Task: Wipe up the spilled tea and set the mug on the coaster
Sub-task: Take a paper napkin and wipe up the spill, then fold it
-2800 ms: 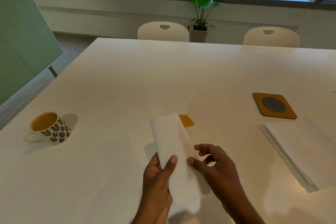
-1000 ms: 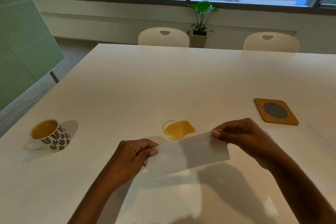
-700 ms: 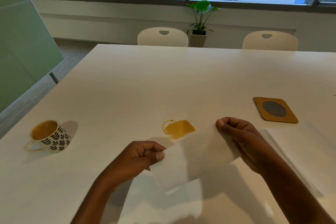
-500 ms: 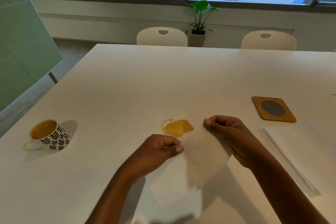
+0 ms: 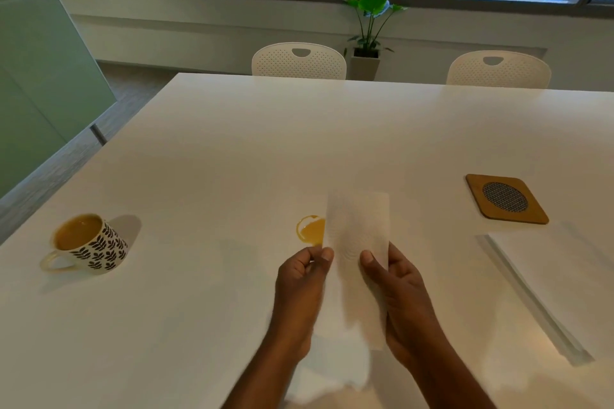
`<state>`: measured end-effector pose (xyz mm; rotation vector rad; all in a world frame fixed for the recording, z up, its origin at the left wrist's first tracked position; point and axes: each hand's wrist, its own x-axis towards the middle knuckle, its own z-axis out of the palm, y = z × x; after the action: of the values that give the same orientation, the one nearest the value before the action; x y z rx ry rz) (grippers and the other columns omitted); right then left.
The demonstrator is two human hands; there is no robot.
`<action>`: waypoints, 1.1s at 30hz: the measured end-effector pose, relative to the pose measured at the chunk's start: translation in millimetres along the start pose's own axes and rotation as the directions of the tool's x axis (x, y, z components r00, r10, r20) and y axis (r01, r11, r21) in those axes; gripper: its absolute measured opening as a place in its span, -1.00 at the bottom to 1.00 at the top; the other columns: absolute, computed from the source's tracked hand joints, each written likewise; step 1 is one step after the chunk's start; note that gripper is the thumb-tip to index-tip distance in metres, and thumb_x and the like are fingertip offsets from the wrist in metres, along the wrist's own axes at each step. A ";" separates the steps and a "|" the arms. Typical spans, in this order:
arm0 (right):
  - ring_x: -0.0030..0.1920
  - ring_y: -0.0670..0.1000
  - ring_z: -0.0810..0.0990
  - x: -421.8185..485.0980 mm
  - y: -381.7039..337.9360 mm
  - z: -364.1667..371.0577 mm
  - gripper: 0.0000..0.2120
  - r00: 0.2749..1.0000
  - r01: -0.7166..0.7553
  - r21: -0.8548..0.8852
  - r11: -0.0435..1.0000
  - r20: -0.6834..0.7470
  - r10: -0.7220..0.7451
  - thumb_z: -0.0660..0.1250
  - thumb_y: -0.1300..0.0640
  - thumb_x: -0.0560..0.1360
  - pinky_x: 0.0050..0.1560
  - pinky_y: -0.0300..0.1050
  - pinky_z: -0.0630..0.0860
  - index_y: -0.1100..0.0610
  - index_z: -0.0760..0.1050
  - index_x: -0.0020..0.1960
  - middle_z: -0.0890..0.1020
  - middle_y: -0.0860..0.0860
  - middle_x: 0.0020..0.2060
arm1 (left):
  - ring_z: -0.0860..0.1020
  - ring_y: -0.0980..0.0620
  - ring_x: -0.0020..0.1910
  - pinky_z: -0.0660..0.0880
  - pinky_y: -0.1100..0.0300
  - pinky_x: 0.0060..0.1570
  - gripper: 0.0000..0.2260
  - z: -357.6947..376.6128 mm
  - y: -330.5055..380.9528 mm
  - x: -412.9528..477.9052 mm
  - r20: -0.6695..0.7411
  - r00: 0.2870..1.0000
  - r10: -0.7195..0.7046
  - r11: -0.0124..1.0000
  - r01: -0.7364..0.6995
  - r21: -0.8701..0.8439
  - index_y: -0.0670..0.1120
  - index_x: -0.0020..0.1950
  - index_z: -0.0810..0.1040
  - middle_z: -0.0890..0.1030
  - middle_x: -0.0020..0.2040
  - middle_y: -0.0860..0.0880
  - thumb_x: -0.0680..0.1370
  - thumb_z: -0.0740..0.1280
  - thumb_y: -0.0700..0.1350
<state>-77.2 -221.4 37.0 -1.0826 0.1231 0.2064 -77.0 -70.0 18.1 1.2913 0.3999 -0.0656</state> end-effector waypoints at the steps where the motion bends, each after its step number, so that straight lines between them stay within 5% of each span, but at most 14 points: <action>1: 0.13 0.28 0.78 0.1 -0.8 0.5 -0.74 0.999 0.004 0.000 1.000 -0.034 -0.004 0.38 0.18 0.65 -0.01 0.16 0.75 -0.01 0.70 0.28 0.75 0.22 0.21 | 0.80 -0.21 0.05 0.72 -0.28 0.19 -0.82 0.3 -6.9 1.0 -0.006 1.000 0.010 0.999 -0.009 0.036 -0.04 0.06 0.79 0.83 0.00 -0.16 0.71 0.43 0.01; 3: 0.07 0.29 0.79 2.2 -4.5 -1.1 -0.73 0.994 0.015 -0.015 1.000 -0.112 -0.017 0.35 0.22 0.66 -0.03 0.22 0.76 -0.02 0.72 0.24 0.77 0.21 0.15 | 0.78 -0.17 -0.13 0.75 -0.16 -0.05 -0.86 -2.9 -18.6 2.6 0.002 1.000 0.006 0.996 -0.006 0.090 0.01 -0.01 0.78 0.82 -0.10 -0.15 0.67 0.47 0.02; 6: 0.07 0.31 0.78 11.7 -15.6 -12.1 -0.72 0.972 0.033 -0.088 0.996 -0.231 -0.052 0.31 0.25 0.68 0.09 0.38 0.71 -0.01 0.67 0.27 0.79 0.17 0.11 | 0.60 -0.03 -0.49 0.51 0.17 -0.47 -0.90 -16.0 -30.4 4.9 0.028 1.000 -0.012 0.986 0.008 0.168 0.07 -0.06 0.78 0.75 -0.28 -0.11 0.64 0.51 -0.04; 11: 0.04 0.10 0.79 39.2 -43.9 -34.0 -0.64 0.923 0.115 -0.256 0.960 -0.330 -0.198 0.28 0.25 0.71 -0.06 0.06 0.74 -0.18 0.65 0.24 0.79 -0.02 0.12 | 0.53 -0.02 -0.52 0.41 0.22 -0.50 -0.86 -39.5 -40.4 9.4 -0.061 0.998 -0.008 0.988 0.018 0.155 0.08 -0.07 0.78 0.73 -0.32 -0.15 0.66 0.49 -0.08; 14: 0.19 -0.08 0.68 65.0 -46.9 -51.3 -0.49 0.863 0.167 -0.679 0.715 -0.250 -0.439 0.25 0.29 0.70 0.23 -0.04 0.62 -0.19 0.51 0.51 0.66 -0.15 0.37 | 0.52 -0.01 -0.49 0.41 0.23 -0.49 -0.84 -50.6 -40.5 11.5 -0.124 0.992 -0.003 0.996 0.015 0.089 0.07 -0.04 0.80 0.71 -0.32 -0.15 0.68 0.47 -0.10; 17: -0.18 -0.19 0.68 95.9 -33.8 -63.0 -0.43 0.902 0.137 -0.927 0.349 -0.029 -0.430 0.25 0.30 0.71 -0.08 -0.29 0.63 -0.03 0.31 0.66 0.61 -0.06 0.23 | 0.53 -0.01 -0.45 0.42 0.23 -0.46 -0.81 -57.5 -39.4 12.7 -0.131 0.991 0.001 0.998 0.008 0.065 0.06 0.00 0.81 0.72 -0.29 -0.13 0.70 0.43 -0.14; 19: -0.26 -0.11 0.69 109.5 -18.4 -61.8 -0.47 0.952 0.129 -0.949 0.288 0.038 -0.303 0.25 0.23 0.73 -0.20 -0.24 0.62 -0.03 0.31 0.67 0.70 0.07 0.15 | 0.54 -0.01 -0.43 0.43 0.22 -0.44 -0.79 -58.8 -39.5 12.0 -0.124 0.992 0.006 0.998 0.002 0.062 0.06 0.02 0.82 0.72 -0.27 -0.14 0.71 0.40 -0.16; 21: -0.11 -0.01 0.73 118.9 -0.6 -59.8 -0.51 0.972 0.154 -0.949 0.275 0.094 -0.217 0.25 0.19 0.73 -0.12 -0.27 0.56 -0.02 0.37 0.64 0.74 0.21 0.17 | 0.54 -0.02 -0.42 0.44 0.22 -0.42 -0.77 -59.5 -39.9 11.2 -0.113 0.994 0.002 0.998 0.005 0.056 0.06 0.03 0.81 0.73 -0.26 -0.14 0.72 0.39 -0.16; 25: 0.59 0.21 0.42 125.9 24.0 -55.7 -0.50 0.982 0.173 -0.945 0.276 0.146 -0.117 0.20 0.21 0.75 0.58 0.12 0.35 0.00 0.33 0.67 0.46 0.14 0.60 | 0.57 -0.03 -0.38 0.46 0.20 -0.40 -0.77 -62.0 -41.1 10.3 -0.082 0.997 -0.011 0.999 0.014 0.046 0.06 0.05 0.81 0.72 -0.25 -0.13 0.72 0.38 -0.17; 29: 0.68 -0.02 0.11 129.1 32.5 -47.6 -0.51 0.981 0.178 -0.923 0.342 0.140 -0.133 0.19 0.21 0.77 0.60 -0.18 0.02 -0.01 0.31 0.67 0.33 0.06 0.65 | 0.60 -0.02 -0.35 0.50 0.18 -0.37 -0.77 -63.8 -42.1 9.9 -0.069 0.998 -0.014 0.998 0.018 0.059 0.07 0.07 0.81 0.73 -0.24 -0.13 0.72 0.38 -0.16; 33: 0.70 -0.02 0.04 135.1 40.7 -39.3 -0.52 0.969 0.240 -0.923 0.302 0.209 -0.131 0.16 0.18 0.78 0.65 -0.14 -0.08 0.02 0.28 0.69 0.29 0.03 0.67 | 0.63 -0.03 -0.32 0.55 0.16 -0.32 -0.77 -62.7 -43.9 11.6 -0.067 0.997 -0.027 0.997 0.032 0.070 0.12 0.05 0.80 0.76 -0.22 -0.13 0.72 0.39 -0.15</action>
<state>45.2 -223.4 -43.4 -2.2984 -0.2750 0.0985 -93.8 -21.3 -39.7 1.3608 0.4769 -0.0628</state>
